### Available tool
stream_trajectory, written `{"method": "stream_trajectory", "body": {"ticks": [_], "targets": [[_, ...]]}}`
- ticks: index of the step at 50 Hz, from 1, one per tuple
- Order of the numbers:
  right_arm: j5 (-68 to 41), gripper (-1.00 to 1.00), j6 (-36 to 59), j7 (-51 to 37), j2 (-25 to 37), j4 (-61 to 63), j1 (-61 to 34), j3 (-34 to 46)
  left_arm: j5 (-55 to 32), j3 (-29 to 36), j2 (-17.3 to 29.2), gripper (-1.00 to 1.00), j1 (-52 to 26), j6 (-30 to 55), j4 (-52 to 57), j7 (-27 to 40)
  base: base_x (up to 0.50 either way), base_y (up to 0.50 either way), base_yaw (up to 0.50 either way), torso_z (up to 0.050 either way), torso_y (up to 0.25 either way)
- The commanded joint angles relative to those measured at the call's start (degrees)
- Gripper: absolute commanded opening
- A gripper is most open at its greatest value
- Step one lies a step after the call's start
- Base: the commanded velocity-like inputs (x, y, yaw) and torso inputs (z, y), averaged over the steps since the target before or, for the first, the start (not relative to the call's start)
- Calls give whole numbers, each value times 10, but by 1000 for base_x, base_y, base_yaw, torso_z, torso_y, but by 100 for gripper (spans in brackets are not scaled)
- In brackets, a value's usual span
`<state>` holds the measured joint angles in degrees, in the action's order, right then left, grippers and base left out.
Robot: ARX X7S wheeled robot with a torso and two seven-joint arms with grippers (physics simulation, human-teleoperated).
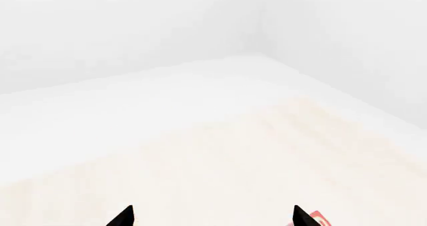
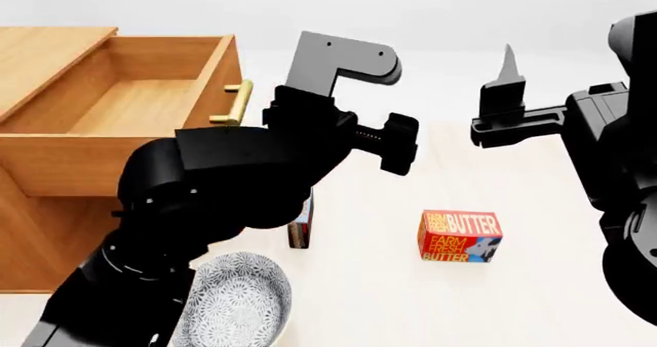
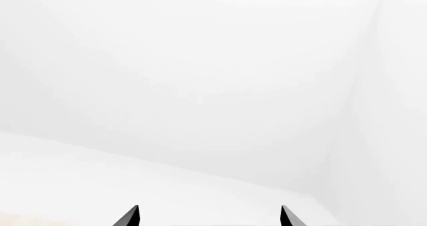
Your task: Put the chocolate pudding in the top drawer of the cabinet and close it.
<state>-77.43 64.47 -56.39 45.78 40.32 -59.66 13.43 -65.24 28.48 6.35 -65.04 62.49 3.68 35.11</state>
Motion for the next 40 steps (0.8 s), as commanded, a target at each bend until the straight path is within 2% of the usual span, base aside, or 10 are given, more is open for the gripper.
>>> {"method": "stream_trajectory", "body": {"ticks": [1,7,23,40], "targets": [[0,100,-10,3,10,4,14,-8,55,39,-11,100,43,-63,-80,-44,0,0,0,0,0],[6,100,-15,7,12,3,21,-8,81,45,-16,100,34,-95,-160,-65,0,0,0,0,0],[18,100,-25,14,16,3,33,-7,112,65,-32,100,18,-129,-281,-77,0,0,0,0,0],[24,100,-32,17,20,6,42,-7,122,68,-27,100,3,-159,-355,-80,0,0,0,0,0]]}}
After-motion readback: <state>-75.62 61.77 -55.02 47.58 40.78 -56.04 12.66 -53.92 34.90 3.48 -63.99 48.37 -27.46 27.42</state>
